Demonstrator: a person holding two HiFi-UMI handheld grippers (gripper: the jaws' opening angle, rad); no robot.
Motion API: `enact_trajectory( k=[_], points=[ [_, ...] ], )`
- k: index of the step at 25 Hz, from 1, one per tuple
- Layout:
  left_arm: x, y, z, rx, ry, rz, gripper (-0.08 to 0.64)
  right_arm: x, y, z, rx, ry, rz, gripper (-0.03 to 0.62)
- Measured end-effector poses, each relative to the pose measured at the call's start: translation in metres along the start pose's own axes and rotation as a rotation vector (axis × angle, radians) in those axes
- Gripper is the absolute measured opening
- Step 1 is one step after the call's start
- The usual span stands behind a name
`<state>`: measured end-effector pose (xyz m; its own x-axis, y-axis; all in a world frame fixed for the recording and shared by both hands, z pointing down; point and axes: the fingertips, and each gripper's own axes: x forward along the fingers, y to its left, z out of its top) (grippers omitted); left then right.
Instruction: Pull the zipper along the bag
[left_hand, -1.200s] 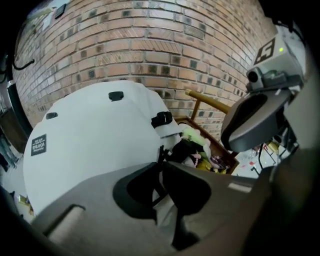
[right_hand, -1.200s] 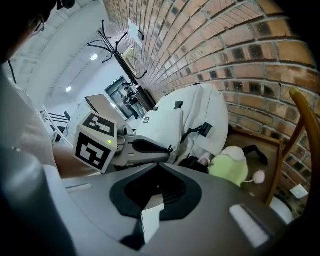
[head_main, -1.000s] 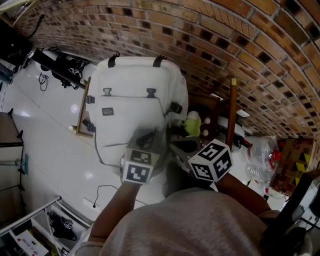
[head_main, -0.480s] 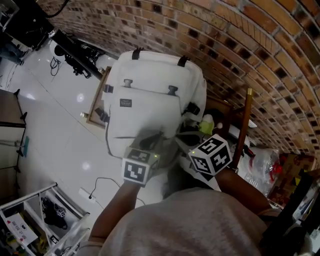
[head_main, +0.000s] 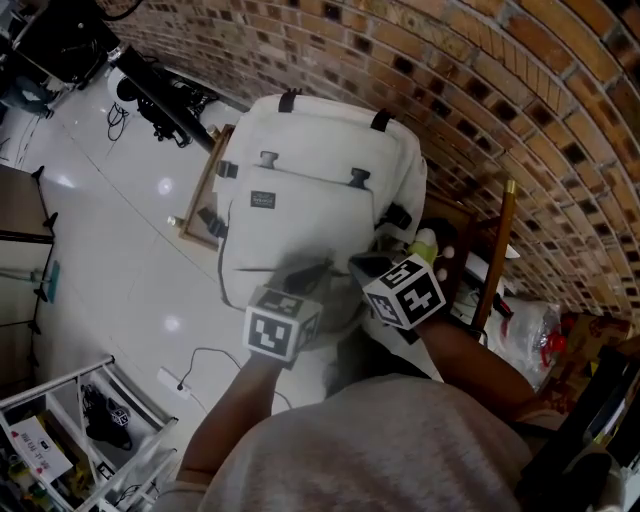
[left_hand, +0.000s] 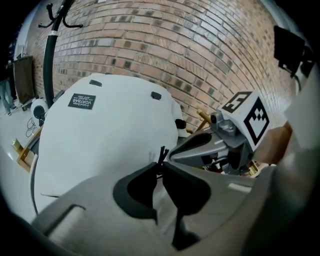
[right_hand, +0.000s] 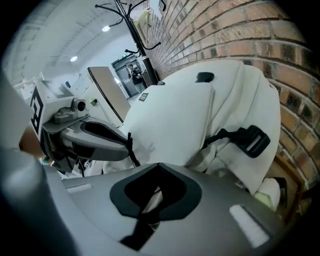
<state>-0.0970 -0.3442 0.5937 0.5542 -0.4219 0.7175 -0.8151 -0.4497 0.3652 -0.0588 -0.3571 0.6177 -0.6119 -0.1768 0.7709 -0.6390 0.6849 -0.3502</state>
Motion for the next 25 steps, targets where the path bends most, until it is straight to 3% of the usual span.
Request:
enact_trajectory(
  k=[13,25],
  points=[
    [0.005,0.013,-0.005,-0.088,0.015,-0.043,0.038,0.016,-0.007,-0.008,0.027,0.028,-0.047,-0.003],
    [-0.019,0.048,-0.006,-0.139,-0.022,0.029,0.037,0.018,-0.009,-0.008,0.027,0.052,-0.063,-0.003]
  ],
)
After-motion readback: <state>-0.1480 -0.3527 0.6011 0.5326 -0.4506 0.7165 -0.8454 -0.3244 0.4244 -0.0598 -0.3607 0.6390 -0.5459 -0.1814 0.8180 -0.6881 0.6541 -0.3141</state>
